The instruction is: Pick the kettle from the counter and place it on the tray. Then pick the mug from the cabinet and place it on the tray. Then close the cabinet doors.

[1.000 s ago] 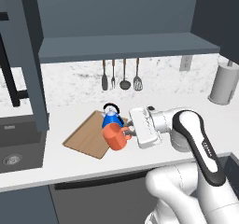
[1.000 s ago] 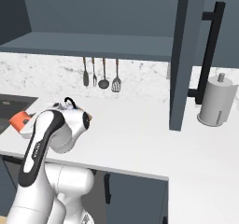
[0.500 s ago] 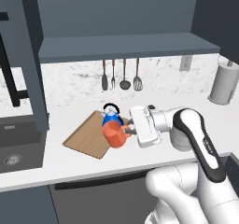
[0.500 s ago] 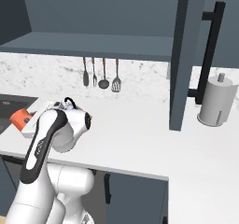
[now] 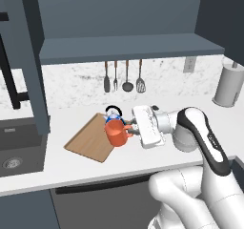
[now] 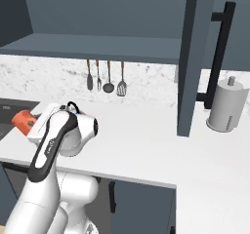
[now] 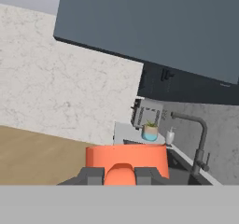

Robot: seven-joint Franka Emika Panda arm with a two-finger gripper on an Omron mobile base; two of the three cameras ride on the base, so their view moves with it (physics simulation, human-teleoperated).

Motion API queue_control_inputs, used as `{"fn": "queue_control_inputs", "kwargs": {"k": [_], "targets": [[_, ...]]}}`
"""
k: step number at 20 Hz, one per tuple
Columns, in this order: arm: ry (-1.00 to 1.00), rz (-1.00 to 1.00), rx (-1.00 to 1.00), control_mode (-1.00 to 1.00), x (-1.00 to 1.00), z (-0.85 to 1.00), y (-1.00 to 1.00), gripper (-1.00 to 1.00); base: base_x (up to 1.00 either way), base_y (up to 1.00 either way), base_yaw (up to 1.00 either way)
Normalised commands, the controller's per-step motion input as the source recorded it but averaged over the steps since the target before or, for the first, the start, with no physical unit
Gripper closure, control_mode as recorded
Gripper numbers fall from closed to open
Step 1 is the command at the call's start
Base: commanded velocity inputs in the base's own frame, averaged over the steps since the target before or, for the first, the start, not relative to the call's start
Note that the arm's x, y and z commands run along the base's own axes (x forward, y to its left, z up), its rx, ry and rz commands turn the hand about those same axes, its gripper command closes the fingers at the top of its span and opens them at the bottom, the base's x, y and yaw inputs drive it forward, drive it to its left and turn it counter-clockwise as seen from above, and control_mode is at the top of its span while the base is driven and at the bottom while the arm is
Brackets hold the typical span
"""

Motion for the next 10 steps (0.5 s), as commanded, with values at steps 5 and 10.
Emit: {"fn": "queue_control_inputs", "kwargs": {"k": [5, 10], "targets": [[-0.02, 0.00, 0.03, -1.00, 0.12, -0.55, 0.11, 1.00, 0.00, 0.00, 0.00], [0.00, 0.03, 0.03, -1.00, 0.14, -0.61, 0.00, 1.00, 0.00, 0.00, 0.00]]}}
